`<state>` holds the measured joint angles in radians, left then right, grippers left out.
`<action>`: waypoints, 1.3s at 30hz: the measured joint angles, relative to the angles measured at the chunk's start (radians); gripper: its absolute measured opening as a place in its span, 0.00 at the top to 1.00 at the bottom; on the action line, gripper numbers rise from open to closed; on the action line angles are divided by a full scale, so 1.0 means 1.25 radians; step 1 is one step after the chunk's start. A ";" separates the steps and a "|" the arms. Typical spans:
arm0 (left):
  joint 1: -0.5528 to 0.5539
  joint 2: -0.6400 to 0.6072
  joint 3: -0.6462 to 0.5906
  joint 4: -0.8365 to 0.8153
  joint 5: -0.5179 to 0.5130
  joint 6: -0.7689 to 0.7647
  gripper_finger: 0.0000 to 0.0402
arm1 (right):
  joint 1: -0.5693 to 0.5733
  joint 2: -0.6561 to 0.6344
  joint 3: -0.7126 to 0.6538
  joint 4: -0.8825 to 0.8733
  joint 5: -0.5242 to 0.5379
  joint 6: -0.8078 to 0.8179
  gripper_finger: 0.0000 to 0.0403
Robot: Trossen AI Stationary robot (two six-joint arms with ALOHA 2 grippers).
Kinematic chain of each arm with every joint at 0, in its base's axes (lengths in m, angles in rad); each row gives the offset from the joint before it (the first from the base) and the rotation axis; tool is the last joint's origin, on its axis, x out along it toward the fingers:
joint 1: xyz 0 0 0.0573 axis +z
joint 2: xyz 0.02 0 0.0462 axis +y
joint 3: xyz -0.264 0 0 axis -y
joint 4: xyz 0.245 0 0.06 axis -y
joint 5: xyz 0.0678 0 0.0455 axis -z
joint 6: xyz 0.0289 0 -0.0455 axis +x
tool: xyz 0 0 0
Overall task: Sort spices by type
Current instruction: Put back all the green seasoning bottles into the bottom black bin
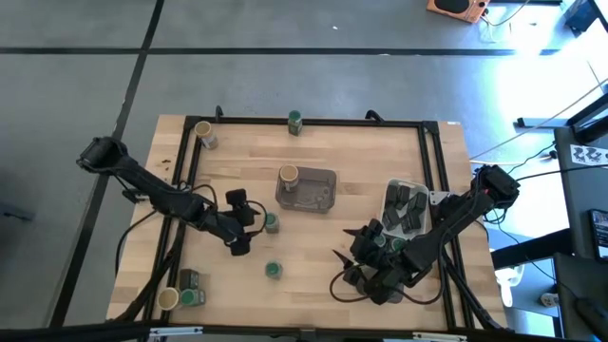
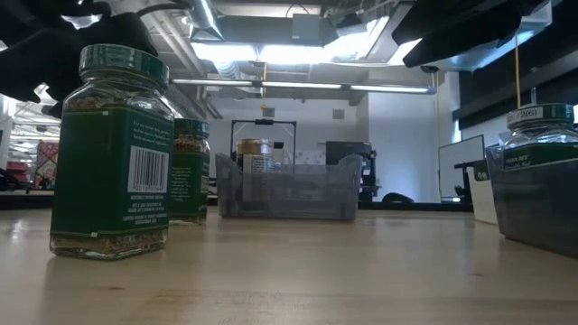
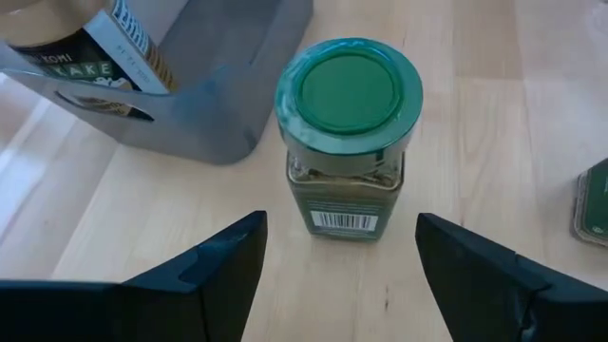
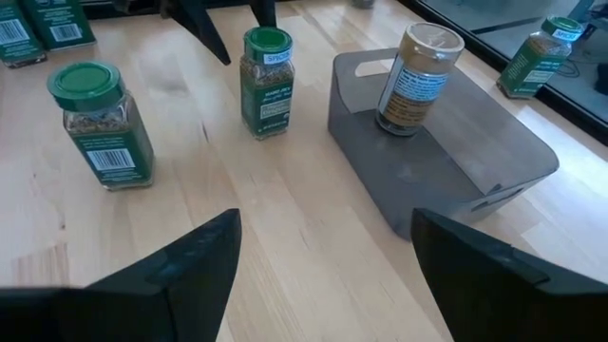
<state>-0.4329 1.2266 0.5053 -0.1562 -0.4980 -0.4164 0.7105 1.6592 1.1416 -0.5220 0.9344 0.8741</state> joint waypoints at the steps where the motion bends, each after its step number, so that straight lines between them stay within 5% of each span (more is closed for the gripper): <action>1: 0.000 0.000 0.000 0.000 0.000 0.000 0.33 | 0.000 0.000 0.000 0.000 0.000 -0.001 0.24; 15: 0.001 0.010 -0.001 0.031 0.034 0.003 0.33 | -0.016 0.010 0.000 0.016 -0.016 -0.013 0.24; 33: 0.029 0.165 -0.002 0.207 0.018 0.067 0.33 | -0.016 0.010 0.000 0.023 -0.024 -0.015 0.24; 39: 0.039 0.169 -0.002 0.226 0.014 0.173 0.33 | -0.016 0.010 0.000 0.022 -0.024 -0.015 0.24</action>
<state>-0.3845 1.4384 0.5026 0.1260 -0.4800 -0.1999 0.6910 1.6714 1.1419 -0.4940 0.9049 0.8547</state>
